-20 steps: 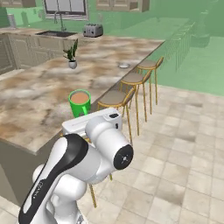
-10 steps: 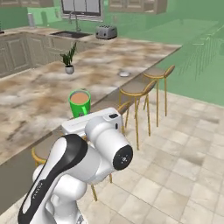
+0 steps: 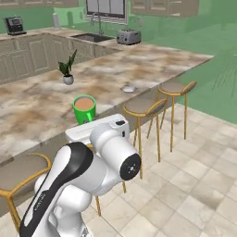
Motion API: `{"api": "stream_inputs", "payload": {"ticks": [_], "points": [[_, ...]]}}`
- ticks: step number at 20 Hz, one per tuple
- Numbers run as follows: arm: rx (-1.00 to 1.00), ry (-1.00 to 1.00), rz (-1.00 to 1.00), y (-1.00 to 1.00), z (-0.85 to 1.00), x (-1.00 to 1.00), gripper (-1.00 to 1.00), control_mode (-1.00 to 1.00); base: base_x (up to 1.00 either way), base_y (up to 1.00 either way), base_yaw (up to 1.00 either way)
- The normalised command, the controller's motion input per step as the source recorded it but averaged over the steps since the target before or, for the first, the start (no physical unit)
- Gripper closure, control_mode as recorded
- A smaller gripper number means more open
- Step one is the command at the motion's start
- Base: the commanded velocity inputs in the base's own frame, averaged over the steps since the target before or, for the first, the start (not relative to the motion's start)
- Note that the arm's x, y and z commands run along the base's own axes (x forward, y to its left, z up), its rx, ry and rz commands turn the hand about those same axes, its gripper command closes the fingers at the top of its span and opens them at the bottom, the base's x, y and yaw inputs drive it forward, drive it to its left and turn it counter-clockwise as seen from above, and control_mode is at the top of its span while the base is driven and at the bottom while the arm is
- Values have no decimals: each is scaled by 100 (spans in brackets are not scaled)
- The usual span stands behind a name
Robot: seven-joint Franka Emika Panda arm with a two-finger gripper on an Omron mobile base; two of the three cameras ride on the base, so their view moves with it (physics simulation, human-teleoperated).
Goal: Pick the cup of tea, navigate to the dining table, and place it on the saucer.
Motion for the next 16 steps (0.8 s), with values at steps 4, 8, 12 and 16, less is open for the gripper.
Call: {"api": "stream_inputs", "payload": {"ticks": [4,8,12,16], "points": [[0,0,0,0,0,0,100,100,64,-83,34],[0,0,0,0,0,0,100,100,64,-83,34],[0,0,0,0,0,0,100,100,64,-79,36],[0,0,0,0,0,0,100,100,57,-80,37]]}}
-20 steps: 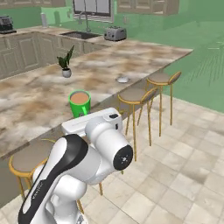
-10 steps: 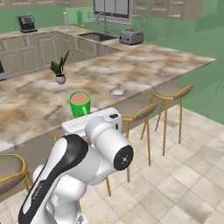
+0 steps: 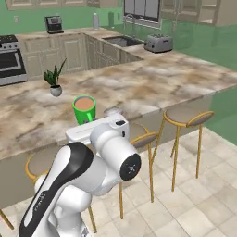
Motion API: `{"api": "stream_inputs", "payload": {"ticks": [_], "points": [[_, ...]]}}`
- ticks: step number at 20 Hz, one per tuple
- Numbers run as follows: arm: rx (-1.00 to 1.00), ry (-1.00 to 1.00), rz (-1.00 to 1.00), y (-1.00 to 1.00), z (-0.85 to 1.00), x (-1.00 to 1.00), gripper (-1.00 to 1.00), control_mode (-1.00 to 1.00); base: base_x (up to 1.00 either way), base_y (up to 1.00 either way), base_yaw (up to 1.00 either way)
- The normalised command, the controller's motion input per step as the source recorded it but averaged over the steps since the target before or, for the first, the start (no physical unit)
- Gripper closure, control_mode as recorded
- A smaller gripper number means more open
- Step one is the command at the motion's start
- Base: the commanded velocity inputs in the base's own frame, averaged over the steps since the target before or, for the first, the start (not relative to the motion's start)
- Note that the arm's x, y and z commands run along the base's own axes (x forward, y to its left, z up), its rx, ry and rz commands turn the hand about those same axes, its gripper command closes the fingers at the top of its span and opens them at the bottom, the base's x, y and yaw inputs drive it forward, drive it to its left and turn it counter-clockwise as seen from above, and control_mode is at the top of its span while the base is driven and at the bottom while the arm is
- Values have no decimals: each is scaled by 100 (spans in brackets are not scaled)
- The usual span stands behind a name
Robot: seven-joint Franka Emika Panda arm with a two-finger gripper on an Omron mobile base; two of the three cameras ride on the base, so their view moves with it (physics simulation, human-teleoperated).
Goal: Pick the cup of tea, navigate to the dining table, and place it on the saucer.
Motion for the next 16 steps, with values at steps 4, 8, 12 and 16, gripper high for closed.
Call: {"api": "stream_inputs", "payload": {"ticks": [4,8,12,16], "points": [[0,0,0,0,0,0,100,100,50,-81,38],[0,0,0,0,0,0,100,100,46,-75,43],[0,0,0,0,0,0,100,100,48,-66,47],[0,0,0,0,0,0,100,100,41,-65,49]]}}
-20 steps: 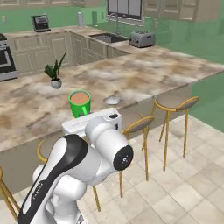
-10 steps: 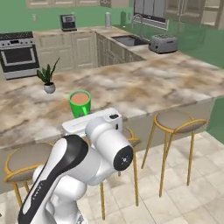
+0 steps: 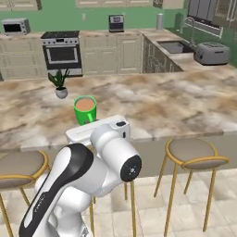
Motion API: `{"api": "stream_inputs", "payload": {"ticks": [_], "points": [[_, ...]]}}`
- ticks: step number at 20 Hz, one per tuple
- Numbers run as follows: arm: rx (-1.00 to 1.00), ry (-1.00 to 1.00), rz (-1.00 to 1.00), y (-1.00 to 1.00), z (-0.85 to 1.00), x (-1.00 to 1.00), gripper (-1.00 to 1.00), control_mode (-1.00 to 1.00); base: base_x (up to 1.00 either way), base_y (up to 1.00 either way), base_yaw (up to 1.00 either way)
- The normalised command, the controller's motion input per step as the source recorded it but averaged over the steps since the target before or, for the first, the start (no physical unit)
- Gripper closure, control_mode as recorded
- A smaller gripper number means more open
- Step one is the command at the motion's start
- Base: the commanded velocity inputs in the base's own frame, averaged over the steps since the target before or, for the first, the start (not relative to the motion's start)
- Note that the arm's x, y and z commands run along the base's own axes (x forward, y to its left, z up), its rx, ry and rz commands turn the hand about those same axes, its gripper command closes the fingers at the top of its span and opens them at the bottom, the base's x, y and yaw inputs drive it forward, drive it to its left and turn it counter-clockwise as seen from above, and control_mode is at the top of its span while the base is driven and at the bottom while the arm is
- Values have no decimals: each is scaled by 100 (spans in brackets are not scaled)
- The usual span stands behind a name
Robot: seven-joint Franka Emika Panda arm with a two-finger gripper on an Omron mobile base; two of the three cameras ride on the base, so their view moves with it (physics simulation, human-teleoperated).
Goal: Pick the cup of tea, navigate to the dining table, and place it on the saucer.
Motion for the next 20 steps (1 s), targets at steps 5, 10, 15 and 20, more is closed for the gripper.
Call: {"api": "stream_inputs", "payload": {"ticks": [5,10,15,20], "points": [[0,0,0,0,0,0,100,100,33,-64,49],[0,0,0,0,0,0,100,100,43,-49,48],[0,0,0,0,0,0,100,100,53,-25,44],[0,0,0,0,0,0,100,100,54,-15,38]]}}
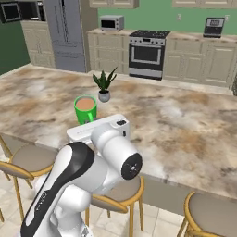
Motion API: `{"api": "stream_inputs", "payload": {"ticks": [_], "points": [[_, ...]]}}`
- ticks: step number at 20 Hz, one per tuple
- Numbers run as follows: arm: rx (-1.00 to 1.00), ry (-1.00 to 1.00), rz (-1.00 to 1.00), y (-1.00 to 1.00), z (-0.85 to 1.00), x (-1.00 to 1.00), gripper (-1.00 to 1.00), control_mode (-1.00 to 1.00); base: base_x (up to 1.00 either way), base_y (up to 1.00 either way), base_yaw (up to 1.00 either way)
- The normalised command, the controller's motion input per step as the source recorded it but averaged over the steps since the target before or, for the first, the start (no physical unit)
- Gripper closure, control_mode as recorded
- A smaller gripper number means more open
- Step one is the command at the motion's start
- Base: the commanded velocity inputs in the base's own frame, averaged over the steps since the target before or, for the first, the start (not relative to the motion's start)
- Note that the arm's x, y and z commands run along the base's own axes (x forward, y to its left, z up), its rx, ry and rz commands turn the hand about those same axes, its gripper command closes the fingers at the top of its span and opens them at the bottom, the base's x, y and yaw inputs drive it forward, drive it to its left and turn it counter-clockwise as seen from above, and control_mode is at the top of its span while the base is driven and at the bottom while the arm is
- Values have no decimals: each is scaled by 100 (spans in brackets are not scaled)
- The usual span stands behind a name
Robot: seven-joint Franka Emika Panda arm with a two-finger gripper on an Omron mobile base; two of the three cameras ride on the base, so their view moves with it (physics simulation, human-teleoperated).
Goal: Pick the cup of tea, navigate to the dining table, and place it on the saucer.
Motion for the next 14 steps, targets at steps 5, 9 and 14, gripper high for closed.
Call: {"api": "stream_inputs", "payload": {"ticks": [5,9,14], "points": [[0,0,0,0,0,0,100,100,60,-16,34],[0,0,33,-17,-21,64,100,-100,0,0,0],[0,0,35,-13,-40,57,100,-100,0,0,0]]}}
